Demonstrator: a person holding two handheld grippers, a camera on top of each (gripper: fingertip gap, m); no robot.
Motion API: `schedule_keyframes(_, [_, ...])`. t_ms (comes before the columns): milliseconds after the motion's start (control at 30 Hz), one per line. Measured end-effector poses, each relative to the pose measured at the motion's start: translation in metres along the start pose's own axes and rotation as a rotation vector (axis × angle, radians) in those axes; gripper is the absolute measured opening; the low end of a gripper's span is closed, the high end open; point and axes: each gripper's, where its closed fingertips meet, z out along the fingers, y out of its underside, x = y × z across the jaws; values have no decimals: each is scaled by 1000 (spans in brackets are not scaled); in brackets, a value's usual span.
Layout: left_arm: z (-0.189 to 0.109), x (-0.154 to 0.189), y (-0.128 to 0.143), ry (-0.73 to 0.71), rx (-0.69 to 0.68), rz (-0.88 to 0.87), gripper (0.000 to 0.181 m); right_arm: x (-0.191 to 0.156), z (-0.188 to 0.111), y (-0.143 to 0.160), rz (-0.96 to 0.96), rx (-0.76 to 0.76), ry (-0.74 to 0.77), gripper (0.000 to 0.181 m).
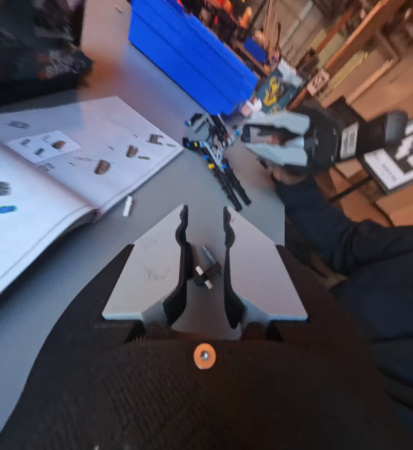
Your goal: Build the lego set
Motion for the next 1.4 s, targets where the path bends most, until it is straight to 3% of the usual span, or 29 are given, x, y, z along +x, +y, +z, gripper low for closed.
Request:
schedule_keyframes(167, [18, 44, 56, 164, -320, 197, 33, 25, -29, 22, 236, 114, -122, 20])
schedule_keyframes(300, [26, 42, 73, 76, -401, 402, 39, 27, -47, 6, 345, 255, -202, 20])
schedule_keyframes(400, [35, 46, 76, 74, -410, 406, 39, 24, -53, 2, 394, 311, -266, 20])
schedule_keyframes(500, [46, 50, 69, 66, -398, 366, 39, 43, -70, 5, 401, 356, -240, 20])
schedule_keyframes(600, [58, 48, 58, 1, -391, 363, 39, 57, -85, 35, 411, 283, -244, 20])
schedule_keyframes(700, [78, 49, 49, -22, -403, 302, 38, 46, -78, 91, 389, 61, -288, 20])
schedule_keyframes(733, [88, 50, 47, -9, -409, 264, 39, 40, -77, 97, 393, 20, -337, 20])
schedule_keyframes(967, [158, 54, 53, 67, -482, 25, 38, -2, -68, 117, 269, -170, -615, 20])
schedule_keyframes(1100, [187, 53, 41, 90, -475, -90, 32, -2, -67, 116, 275, -158, -652, 20])
schedule_keyframes(1300, [207, 50, 35, 163, -445, -260, 17, -11, -70, 118, 316, -193, -758, 20])
schedule_keyframes(1400, [202, 43, 31, 138, -425, -237, 11, -16, -68, 112, 323, -177, -786, 20])
